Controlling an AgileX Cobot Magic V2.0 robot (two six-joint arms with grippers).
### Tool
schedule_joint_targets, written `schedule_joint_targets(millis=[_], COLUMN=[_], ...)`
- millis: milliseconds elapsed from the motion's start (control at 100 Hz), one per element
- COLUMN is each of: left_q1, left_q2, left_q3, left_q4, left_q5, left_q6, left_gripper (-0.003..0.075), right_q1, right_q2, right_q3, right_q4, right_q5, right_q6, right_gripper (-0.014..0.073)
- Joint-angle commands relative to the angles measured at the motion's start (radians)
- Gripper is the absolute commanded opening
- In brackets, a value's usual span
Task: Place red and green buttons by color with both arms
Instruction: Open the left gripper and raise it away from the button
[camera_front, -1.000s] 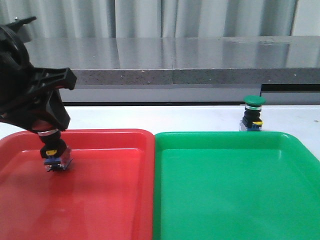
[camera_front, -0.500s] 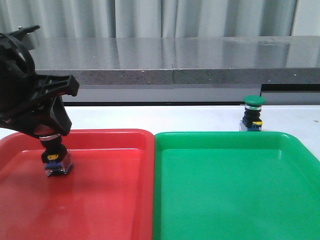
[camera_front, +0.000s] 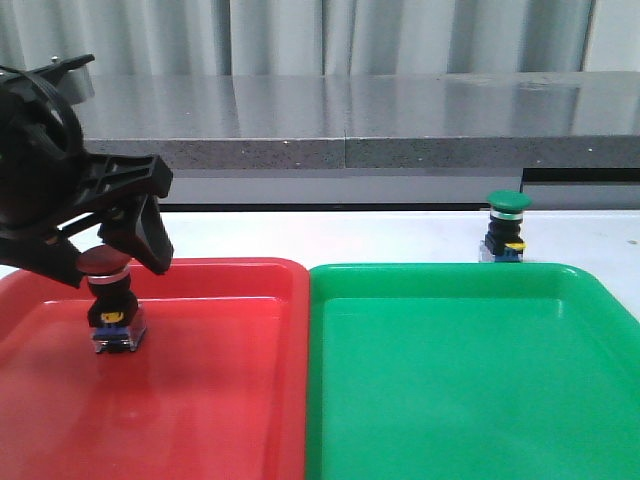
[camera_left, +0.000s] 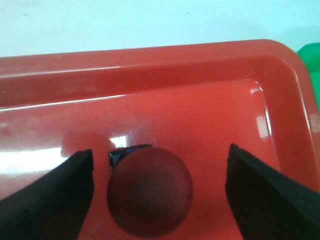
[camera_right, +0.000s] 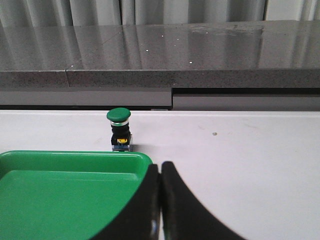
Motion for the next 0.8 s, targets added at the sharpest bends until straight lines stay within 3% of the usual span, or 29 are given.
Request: schedule_joint_targets(millis=[0,330,790], left_q1=[-0.008,0.014,0.158], left_q2=[-0.067,-0.199,-0.466], left_q3=[-0.022,-0.022,0.001], left_q4=[-0.018,0.012,0.159], left_q5=[-0.048,-0.094,-0.119], left_q6=[-0.009,-0.009,-0.007], left_gripper=[0.0526,0.0526,0.0526], right_q1=[-0.003,-0.003,-0.003], right_q2=[-0.021,-0.021,-0.021], right_q3=[-0.014,-0.014,-0.014], right_q4=[-0.008,-0.008,-0.008], right_q5=[-0.085,-0.085,-0.085], right_q6=[-0.003,-0.003,-0.003], right_gripper=[-0.0067,-0.0067,-0.0067])
